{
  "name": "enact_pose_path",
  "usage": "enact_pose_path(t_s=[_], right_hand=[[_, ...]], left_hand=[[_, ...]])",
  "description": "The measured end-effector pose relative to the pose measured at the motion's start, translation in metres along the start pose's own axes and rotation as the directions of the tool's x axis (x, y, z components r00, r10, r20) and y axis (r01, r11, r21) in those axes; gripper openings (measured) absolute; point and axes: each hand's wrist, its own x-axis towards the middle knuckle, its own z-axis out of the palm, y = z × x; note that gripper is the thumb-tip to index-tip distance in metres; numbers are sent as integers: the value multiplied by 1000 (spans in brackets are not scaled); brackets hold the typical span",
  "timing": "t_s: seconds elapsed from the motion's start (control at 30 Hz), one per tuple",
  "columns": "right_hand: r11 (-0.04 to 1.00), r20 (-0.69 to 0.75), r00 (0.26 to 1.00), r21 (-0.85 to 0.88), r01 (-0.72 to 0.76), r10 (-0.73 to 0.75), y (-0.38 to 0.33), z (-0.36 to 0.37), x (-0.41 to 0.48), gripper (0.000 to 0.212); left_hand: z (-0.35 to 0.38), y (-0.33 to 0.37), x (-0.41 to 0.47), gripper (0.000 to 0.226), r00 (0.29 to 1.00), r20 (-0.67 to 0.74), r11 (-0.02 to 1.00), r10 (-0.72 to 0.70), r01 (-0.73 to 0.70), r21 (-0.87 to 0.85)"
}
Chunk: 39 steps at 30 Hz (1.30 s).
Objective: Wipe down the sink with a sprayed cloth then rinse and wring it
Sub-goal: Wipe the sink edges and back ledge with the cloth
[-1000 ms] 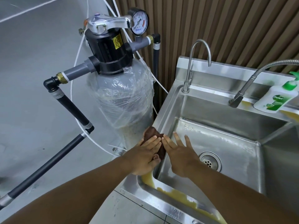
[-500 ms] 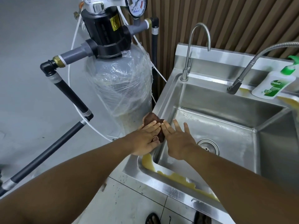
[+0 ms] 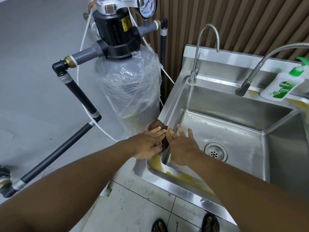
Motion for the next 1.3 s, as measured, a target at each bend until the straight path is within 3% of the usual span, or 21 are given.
enact_pose_path(t_s=[0.33,0.5,0.6,0.8,1.1,1.3], right_hand=[[993,16,1000,119,-7,5,-9,-1,-21,86],[943,-3,1000,332,19,-19,-11,12,-39,82],[904,-61,997,426,-11,41,-3,33,-51,79],[898,-218,945,419,-133,242,6,76,-76,103],[877,-338,894,468,-111,293,6,99,-77,98],[893,-424,851,438,-107,310,4,105,-76,95]], left_hand=[[24,5,-7,64,997,-76,1000,27,-26,10],[31,4,-20,62,996,-85,1000,29,-28,11],[28,6,-13,62,997,-81,1000,14,-13,18],[11,20,18,63,993,-112,998,-35,40,41],[-16,30,71,63,987,-150,978,-55,84,192],[-23,43,88,61,998,-40,836,56,-25,548]])
